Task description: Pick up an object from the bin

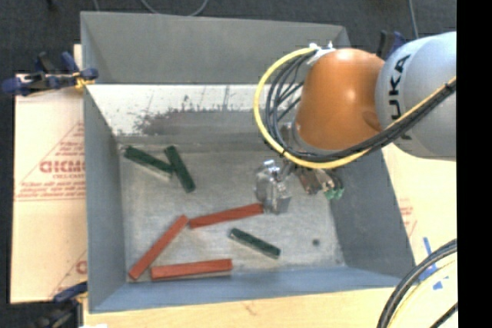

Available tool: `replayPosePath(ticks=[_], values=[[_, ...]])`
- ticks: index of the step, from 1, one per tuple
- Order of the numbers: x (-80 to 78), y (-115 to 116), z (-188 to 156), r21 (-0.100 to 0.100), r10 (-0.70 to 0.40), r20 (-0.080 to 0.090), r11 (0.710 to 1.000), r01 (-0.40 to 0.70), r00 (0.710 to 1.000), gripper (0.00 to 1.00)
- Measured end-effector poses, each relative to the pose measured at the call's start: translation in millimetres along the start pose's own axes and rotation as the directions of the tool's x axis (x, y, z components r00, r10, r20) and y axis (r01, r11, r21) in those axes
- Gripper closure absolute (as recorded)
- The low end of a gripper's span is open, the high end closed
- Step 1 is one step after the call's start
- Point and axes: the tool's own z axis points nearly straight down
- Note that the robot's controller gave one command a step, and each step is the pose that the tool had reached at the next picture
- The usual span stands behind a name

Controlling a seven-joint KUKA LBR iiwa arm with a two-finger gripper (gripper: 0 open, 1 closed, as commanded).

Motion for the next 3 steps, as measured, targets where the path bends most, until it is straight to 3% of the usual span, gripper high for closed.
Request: replayPosePath(ticks=[1, 2, 3], values=[[1.1, -0.1, 4.6, -0.002, 0.0, -0.007, 1.0, 0.0, 1.0, 0.0], [-14.0, 101.5, 78.8, -0.008, -0.206, -0.01, 0.978, 0.206, 0.978, 0.0], [58.2, -3.0, 107.3, 0.0, -0.223, 0.0, 0.975, 0.223, 0.975, 0.0]])
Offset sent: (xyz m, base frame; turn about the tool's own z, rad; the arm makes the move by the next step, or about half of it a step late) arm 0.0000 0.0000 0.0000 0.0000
